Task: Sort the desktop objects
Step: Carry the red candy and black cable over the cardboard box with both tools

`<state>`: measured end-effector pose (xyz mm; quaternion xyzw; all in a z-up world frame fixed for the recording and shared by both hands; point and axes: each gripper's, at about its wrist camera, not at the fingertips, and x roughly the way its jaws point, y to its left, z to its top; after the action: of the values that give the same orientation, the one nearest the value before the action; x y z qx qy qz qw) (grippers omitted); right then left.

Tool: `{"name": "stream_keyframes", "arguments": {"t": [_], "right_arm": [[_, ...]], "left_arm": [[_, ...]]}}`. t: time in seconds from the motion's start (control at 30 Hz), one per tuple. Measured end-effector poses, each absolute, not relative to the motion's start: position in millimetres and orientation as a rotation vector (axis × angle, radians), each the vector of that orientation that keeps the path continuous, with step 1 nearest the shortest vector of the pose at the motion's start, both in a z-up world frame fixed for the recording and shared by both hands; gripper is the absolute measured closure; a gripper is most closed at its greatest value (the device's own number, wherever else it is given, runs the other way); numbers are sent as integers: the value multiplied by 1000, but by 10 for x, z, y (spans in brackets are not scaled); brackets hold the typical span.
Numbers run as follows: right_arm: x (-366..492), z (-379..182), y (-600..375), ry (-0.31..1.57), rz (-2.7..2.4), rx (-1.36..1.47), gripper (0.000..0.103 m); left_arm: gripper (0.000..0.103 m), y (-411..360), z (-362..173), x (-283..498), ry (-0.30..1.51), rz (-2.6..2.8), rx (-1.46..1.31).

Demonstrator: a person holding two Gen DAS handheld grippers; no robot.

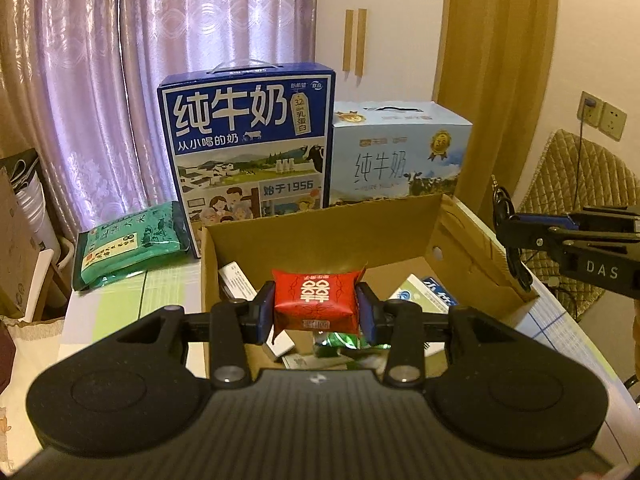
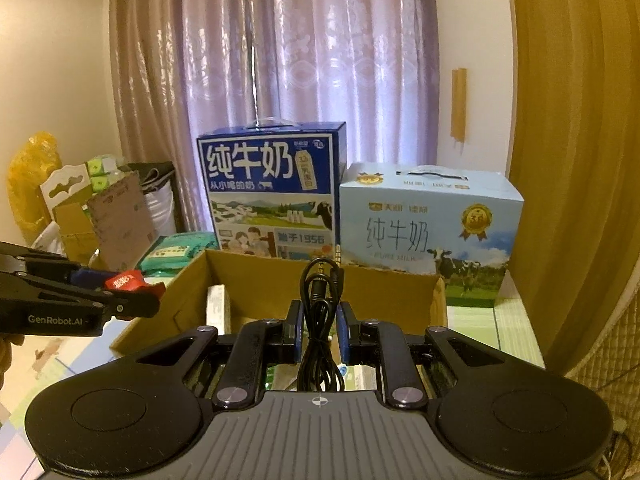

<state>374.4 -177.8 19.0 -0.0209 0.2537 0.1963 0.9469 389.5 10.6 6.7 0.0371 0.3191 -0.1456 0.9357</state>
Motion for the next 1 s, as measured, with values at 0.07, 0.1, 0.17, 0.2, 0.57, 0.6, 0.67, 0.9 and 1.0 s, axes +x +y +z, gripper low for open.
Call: {"name": "stream_keyframes", "arguments": {"t": [0.07, 0.1, 0.17, 0.2, 0.57, 0.6, 0.67, 0.9, 1.0], "right_arm": [[3820, 161, -1764, 524, 400, -41, 89], [3845, 147, -1752, 527, 400, -43, 89], [3884, 117, -1733, 531, 404, -48, 89], [3905, 98, -1723, 535, 405, -50, 89], [4053, -77, -1668, 558, 409, -57, 89], [4059, -85, -1668, 558, 409, -57, 89], [4065, -95, -1666, 559, 409, -58, 89], [4106, -138, -1648, 561, 410, -60, 89], [4115, -146, -1643, 562, 411, -61, 89]], "left_arm": [[67, 102, 37, 3975, 661, -297, 74], [67, 99, 22, 4003, 664, -296, 75], [67, 90, -26, 4071, 670, -293, 82], [67, 87, -53, 4101, 675, -292, 84], [67, 51, -291, 4278, 711, -292, 85], [67, 49, -298, 4285, 713, -292, 85], [67, 47, -310, 4304, 715, -294, 83], [67, 20, -349, 4368, 717, -296, 93], [67, 7, -363, 4401, 718, -294, 90]]}}
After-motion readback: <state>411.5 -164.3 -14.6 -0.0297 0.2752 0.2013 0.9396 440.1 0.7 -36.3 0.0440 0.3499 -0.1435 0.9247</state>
